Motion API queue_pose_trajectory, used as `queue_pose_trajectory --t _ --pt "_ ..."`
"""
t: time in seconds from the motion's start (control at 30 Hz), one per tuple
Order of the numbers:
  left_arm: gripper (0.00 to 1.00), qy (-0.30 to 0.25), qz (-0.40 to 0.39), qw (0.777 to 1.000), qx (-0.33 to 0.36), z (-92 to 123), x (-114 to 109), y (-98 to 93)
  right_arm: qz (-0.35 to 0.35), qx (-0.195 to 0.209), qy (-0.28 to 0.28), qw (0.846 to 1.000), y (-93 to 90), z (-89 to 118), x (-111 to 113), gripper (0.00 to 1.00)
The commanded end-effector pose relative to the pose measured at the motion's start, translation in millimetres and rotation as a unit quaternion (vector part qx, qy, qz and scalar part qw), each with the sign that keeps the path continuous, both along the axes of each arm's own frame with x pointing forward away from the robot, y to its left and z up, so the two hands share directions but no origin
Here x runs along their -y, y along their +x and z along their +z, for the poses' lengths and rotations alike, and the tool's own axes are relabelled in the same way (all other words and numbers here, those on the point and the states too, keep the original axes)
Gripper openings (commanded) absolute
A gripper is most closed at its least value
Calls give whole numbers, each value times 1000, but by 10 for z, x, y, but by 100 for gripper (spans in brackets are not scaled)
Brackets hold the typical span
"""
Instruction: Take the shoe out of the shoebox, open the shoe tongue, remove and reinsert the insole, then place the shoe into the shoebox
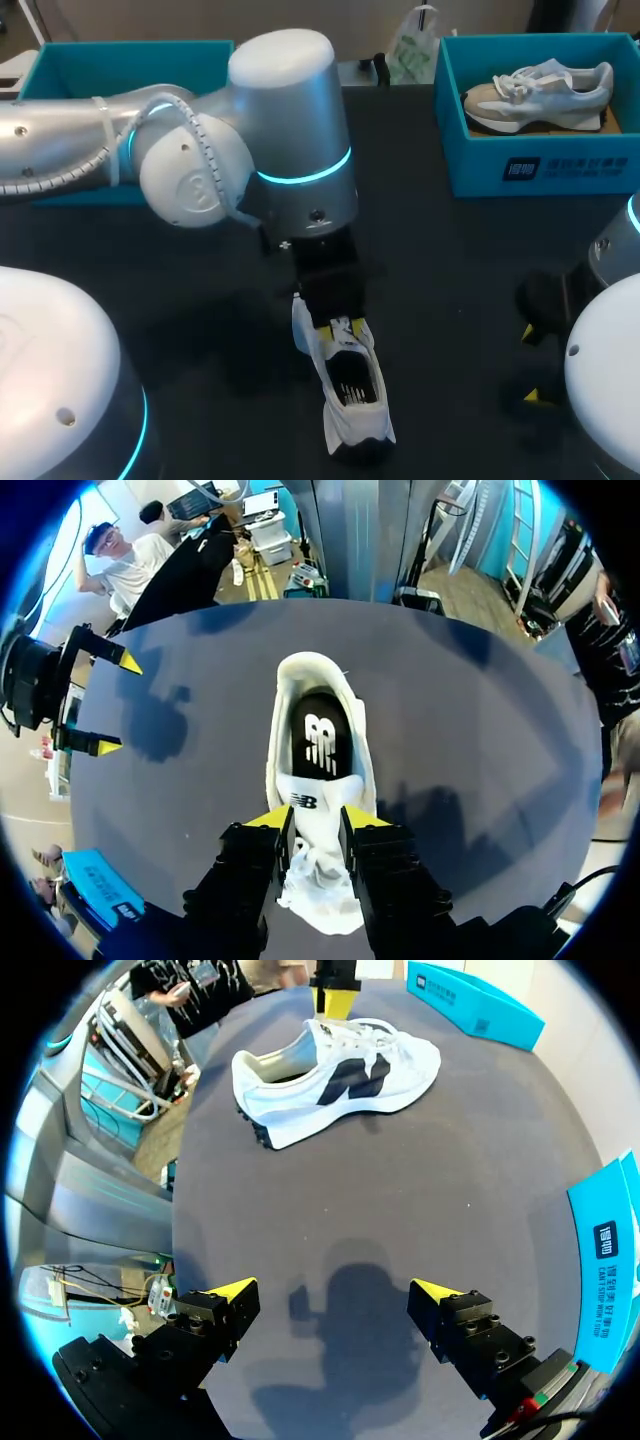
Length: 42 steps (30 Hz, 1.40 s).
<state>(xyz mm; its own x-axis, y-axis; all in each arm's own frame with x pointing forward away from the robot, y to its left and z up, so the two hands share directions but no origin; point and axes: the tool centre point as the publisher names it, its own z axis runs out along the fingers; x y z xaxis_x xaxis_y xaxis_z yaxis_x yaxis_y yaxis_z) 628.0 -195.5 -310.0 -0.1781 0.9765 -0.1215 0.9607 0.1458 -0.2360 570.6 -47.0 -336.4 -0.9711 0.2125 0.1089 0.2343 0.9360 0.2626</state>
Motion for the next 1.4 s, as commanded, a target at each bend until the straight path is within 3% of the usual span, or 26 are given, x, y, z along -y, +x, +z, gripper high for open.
queue_pose_trajectory --t 0.03,0.27,0.57,0.77,0.8,0.83,0.87,1.23,1.4 --pt "30 3 2 1000 -5 -115 7 -28 0 2 1 1000 -22 15 8 100" --pt "29 11 2 1000 -8 -389 -6 -156 0 2 1 1000 -22 15 8 100" --pt "32 -20 22 999 25 200 -186 -158 0 2 1 1000 -22 15 8 100" --pt "45 11 91 996 21 366 -249 -162 0 2 1 1000 -22 15 8 100" --pt "51 26 119 992 19 378 -262 -169 0 2 1 1000 -22 15 8 100" --pt "96 42 150 987 32 389 -272 -180 0 2 1 1000 -22 15 8 100" --pt "100 47 177 982 47 407 -293 -194 0 2 1 1000 -22 15 8 100" --pt "100 49 193 978 67 447 -324 -221 0 2 1 1000 -22 15 8 100" --pt "100 66 267 961 13 404 -340 -406 0 2 1 1000 -22 15 8 100"
